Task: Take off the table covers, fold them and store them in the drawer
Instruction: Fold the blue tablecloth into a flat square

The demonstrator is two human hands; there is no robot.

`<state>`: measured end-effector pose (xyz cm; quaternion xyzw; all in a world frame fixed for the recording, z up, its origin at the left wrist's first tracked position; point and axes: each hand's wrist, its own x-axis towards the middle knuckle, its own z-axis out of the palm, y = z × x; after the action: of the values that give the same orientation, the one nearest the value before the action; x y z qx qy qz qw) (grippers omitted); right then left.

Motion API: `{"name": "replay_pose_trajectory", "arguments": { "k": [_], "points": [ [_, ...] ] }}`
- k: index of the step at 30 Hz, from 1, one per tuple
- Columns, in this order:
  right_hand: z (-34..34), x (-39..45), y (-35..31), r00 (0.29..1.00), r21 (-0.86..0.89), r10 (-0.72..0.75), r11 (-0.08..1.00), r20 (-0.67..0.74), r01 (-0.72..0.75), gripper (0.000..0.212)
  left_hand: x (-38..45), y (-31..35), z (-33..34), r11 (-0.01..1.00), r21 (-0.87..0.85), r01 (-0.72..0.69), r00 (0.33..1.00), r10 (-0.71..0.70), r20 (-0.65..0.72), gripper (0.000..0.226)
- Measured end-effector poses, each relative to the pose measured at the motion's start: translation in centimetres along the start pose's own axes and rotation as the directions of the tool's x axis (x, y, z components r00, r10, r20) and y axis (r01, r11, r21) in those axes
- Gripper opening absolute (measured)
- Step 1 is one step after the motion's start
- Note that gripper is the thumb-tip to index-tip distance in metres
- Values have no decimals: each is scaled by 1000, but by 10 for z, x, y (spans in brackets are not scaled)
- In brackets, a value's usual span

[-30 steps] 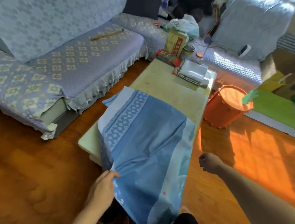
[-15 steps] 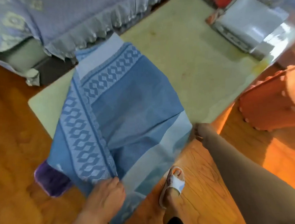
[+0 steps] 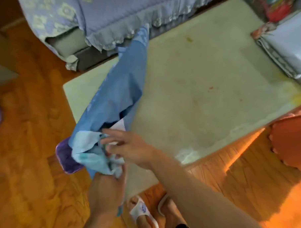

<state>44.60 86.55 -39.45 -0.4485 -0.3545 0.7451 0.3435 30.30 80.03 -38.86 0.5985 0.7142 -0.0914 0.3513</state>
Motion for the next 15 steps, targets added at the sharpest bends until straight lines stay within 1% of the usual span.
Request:
{"name": "replay_pose_trajectory", "arguments": {
  "k": [1,2,3,4,5,6,7,8,9,10,11,12,13,15],
  "points": [
    [-4,0,6,999,167,39,985,-7,-38,42,1,-7,-11,975,-197,99,991,-114,-67,69],
    [-14,2,15,986,336,110,940,-125,-63,36,7,-18,-19,922,-364,132,957,-215,-196,69],
    [-26,5,25,940,484,223,872,-260,-73,29,13,-27,-26,869,-463,173,914,-317,-254,61],
    [-38,9,37,867,559,345,824,-359,-96,23,19,-36,-33,827,-531,183,903,-355,-242,52],
    [-46,12,50,791,548,441,820,-424,-164,16,21,-42,-43,788,-586,189,904,-373,-210,41],
    [-48,16,64,743,483,497,834,-448,-266,17,21,-49,-50,769,-612,183,910,-368,-190,32],
    [-45,20,76,716,416,541,830,-440,-371,29,22,-54,-54,751,-636,178,921,-355,-162,26],
    [-36,24,83,710,366,577,813,-403,-453,41,23,-60,-55,746,-644,171,928,-341,-148,25],
    [-23,30,88,719,345,605,792,-341,-503,49,24,-66,-55,733,-655,183,930,-345,-126,26],
    [-10,40,92,728,371,628,768,-274,-522,51,26,-72,-55,718,-669,191,929,-352,-112,26],
    [1,53,96,741,440,635,742,-219,-505,48,27,-75,-57,698,-689,193,932,-350,-93,25],
    [10,67,97,758,527,624,716,-189,-458,47,30,-79,-56,701,-688,190,937,-339,-87,26],
    [18,81,96,777,595,602,697,-183,-400,48,31,-82,-55,734,-655,180,945,-314,-93,31],
    [29,104,90,818,686,534,679,-215,-263,54,33,-92,-51,872,-464,155,975,-211,-72,48]
  ]
}}
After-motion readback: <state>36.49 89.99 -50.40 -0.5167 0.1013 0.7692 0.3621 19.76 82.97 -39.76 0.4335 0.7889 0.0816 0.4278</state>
